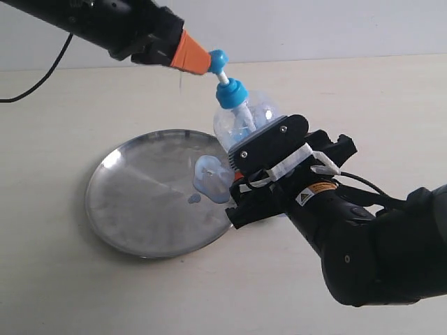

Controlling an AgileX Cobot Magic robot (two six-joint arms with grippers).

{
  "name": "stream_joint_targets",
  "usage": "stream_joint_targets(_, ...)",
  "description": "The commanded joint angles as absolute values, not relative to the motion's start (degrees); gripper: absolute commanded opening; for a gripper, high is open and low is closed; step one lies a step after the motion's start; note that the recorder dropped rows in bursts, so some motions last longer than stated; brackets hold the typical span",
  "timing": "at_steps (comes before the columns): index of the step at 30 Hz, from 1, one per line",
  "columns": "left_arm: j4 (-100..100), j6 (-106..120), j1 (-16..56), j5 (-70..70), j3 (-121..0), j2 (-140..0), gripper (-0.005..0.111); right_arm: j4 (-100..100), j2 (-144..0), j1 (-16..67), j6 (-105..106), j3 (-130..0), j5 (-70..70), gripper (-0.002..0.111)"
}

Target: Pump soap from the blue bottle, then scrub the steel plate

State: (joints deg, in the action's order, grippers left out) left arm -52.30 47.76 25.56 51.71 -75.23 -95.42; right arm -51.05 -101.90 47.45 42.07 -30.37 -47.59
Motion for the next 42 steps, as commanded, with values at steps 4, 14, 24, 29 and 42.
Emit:
stream_joint_targets(4, -47.3, 47.6, 26.9, 54.9, -74.1, -97.5, 0.0, -43.3, -100.9, 48.0, 40.4, -31.1, -50.8, 0.0)
stream_joint_targets(14, -47.3, 47.6, 26.9, 54.6, -74.1, -97.0, 0.0, -43.8, -100.9, 48.0, 40.4, -31.1, -50.9, 0.0)
stream_joint_targets(24, -46.6, 47.9, 25.7, 52.9, -74.1, -91.4, 0.0, -44.2, -100.9, 48.0, 40.4, -31.1, -50.7, 0.0)
stream_joint_targets(29, -46.8, 47.9, 23.4, 50.3, -74.1, -87.0, 0.0, -44.4, -100.9, 48.0, 40.4, -31.1, -50.7, 0.0)
stream_joint_targets(42, -50.3, 48.8, 22.3, 50.4, -76.1, -90.8, 0.0, -44.1, -100.9, 48.0, 40.4, -31.1, -50.7, 0.0)
